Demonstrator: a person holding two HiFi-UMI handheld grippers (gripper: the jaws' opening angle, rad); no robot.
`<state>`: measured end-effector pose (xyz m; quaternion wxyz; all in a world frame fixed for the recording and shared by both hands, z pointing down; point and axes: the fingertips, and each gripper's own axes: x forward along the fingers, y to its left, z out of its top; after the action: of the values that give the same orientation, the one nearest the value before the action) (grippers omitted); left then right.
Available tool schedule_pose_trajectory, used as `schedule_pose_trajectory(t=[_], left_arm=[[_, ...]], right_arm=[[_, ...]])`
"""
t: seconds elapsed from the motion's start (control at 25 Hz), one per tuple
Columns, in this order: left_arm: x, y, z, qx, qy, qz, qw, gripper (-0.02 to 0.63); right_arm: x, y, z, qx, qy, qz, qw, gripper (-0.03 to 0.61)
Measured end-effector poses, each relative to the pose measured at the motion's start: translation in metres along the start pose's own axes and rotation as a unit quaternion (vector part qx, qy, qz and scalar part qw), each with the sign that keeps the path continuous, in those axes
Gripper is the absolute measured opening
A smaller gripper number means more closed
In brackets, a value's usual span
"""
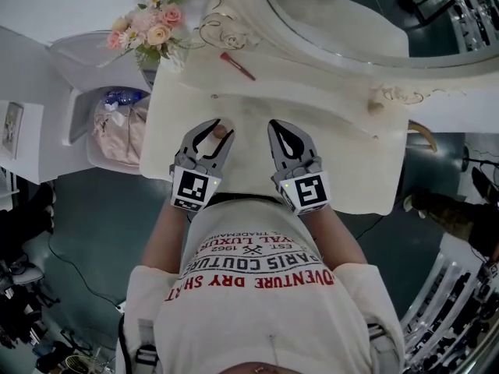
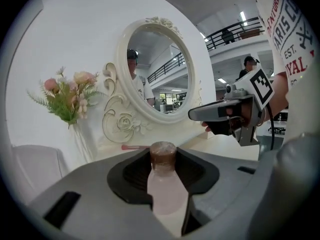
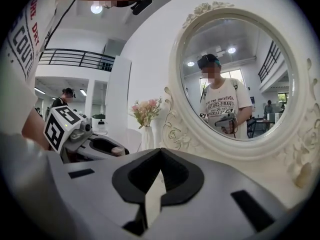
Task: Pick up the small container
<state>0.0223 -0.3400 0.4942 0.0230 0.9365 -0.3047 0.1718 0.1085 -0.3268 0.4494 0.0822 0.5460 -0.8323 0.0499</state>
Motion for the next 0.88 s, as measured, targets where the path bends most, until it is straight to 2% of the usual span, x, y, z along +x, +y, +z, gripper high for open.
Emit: schedule_pose_trajectory(t=[0.36,0.52,0.88], left_arm=[[-0.025,0.008,0.066,0.022,-0.051,0.000,0.9984,0.149],[-0.040,0.010,0.087,0.019,-0.069,0.002,0.9974,0.149],[-0.074,0.029,0.126,0.009,-0.104,0.023,0.9943,0.149]], right_arm=[[-0.021,-0.004,0.038,-0.003,-0.025,-0.047,0.999,-0.002],[-0.030,-0.005,0.049,0.006,-0.033,-0.066,0.997,-0.002],[-0.042,0.001,0.077,-0.015,-0.048,-0.062,0.997,-0.002]])
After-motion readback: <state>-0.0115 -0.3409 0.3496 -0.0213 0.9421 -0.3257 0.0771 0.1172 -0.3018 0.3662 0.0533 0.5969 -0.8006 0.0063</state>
